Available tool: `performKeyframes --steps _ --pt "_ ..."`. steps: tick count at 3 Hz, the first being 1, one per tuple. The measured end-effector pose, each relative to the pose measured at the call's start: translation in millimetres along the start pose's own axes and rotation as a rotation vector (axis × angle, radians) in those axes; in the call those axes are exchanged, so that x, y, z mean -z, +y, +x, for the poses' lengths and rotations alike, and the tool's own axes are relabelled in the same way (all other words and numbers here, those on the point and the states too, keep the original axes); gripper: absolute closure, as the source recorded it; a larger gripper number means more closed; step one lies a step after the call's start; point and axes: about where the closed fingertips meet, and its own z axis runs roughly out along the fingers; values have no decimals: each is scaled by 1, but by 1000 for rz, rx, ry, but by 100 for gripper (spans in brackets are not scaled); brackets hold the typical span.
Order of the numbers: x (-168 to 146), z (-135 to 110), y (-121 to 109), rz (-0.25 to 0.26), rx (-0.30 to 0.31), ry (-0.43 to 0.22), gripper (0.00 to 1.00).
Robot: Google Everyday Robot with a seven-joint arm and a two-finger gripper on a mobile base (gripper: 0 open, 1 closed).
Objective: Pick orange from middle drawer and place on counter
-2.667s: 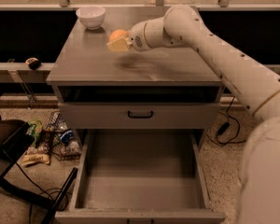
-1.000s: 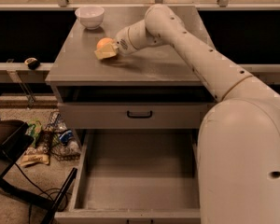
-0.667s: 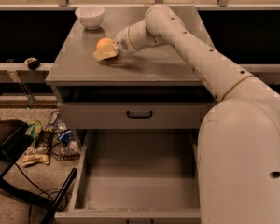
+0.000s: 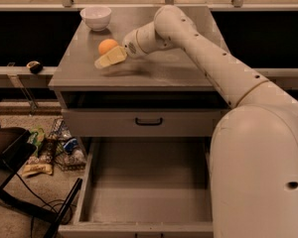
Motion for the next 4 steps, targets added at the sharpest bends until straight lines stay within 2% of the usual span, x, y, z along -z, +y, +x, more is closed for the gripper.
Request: performKeyframes --steps 1,2,3,4 --pt "8 -2 3 15 16 -48 0" --pt "67 -14 17 91 77 -93 0" --pt "123 -21 43 165 134 -84 0" --pt "179 -22 71 266 168 -78 0"
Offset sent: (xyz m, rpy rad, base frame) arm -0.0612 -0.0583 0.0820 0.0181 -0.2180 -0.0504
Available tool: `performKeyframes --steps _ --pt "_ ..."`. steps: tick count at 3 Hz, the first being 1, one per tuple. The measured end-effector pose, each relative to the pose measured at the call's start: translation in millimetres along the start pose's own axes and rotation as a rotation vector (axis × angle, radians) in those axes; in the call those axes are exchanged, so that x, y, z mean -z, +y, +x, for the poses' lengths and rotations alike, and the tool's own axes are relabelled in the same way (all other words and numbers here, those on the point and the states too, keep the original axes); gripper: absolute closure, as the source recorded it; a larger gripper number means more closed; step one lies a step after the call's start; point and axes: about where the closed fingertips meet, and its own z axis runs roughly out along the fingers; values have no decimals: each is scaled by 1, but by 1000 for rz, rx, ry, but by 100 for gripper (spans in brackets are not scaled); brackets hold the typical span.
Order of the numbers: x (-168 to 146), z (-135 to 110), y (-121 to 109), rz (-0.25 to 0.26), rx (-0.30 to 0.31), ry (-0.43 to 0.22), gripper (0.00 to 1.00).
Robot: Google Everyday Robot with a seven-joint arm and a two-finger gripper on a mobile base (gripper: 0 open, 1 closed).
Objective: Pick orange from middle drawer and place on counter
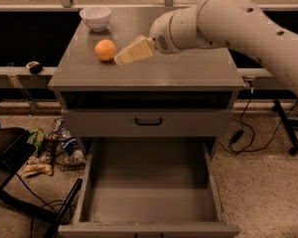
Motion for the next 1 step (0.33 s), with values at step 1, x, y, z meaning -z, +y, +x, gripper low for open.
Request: performKeyframes --steps 1 --pt "49 -7 10 119 25 15 0"
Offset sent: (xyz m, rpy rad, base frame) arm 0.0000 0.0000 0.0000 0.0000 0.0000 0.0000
